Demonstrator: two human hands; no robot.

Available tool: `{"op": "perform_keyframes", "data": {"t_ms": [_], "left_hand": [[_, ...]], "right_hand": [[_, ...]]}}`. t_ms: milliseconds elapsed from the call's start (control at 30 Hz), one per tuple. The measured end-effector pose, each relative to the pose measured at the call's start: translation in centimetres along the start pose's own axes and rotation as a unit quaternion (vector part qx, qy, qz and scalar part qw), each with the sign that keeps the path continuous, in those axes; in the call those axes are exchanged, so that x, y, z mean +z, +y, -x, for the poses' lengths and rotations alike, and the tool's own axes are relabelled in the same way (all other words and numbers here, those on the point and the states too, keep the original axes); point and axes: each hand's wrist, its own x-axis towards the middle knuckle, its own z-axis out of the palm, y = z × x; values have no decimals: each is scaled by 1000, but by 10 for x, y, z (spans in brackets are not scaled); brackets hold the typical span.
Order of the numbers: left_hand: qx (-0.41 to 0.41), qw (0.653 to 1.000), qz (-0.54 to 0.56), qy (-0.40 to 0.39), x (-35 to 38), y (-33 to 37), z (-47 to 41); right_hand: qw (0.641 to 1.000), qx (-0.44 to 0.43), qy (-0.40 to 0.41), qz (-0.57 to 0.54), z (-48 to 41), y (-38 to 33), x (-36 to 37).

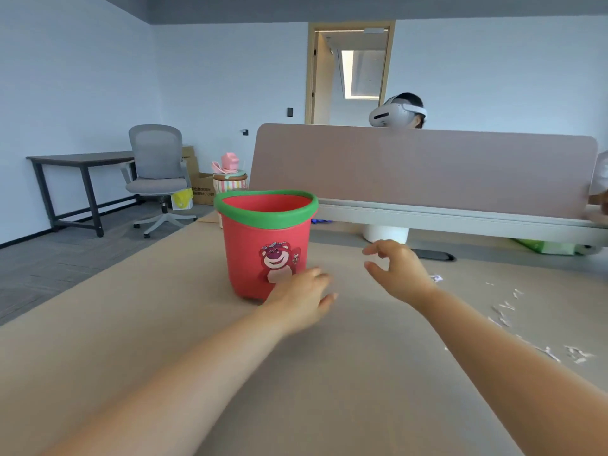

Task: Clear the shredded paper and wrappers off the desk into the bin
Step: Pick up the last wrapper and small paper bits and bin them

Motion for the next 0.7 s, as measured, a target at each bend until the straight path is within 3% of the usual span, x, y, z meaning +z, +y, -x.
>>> {"op": "perform_keyframes", "data": {"t_ms": [67,133,233,467,600,700], "left_hand": [[-96,980,-15,-177,27,2,4],[-141,964,-25,-226,39,3,3],[-151,962,-14,-229,43,16,-6],[-12,975,24,-222,66,100,-41],[39,971,35,-234,81,156,-61],[66,966,49,-245,90,194,-74]], "right_hand": [[999,20,-33,29,21,20,2],[997,34,-51,47,36,34,1],[995,55,-64,54,52,48,-5],[989,108,-49,85,91,89,-50],[975,183,5,128,130,126,-95],[939,280,27,199,162,157,-127]]}}
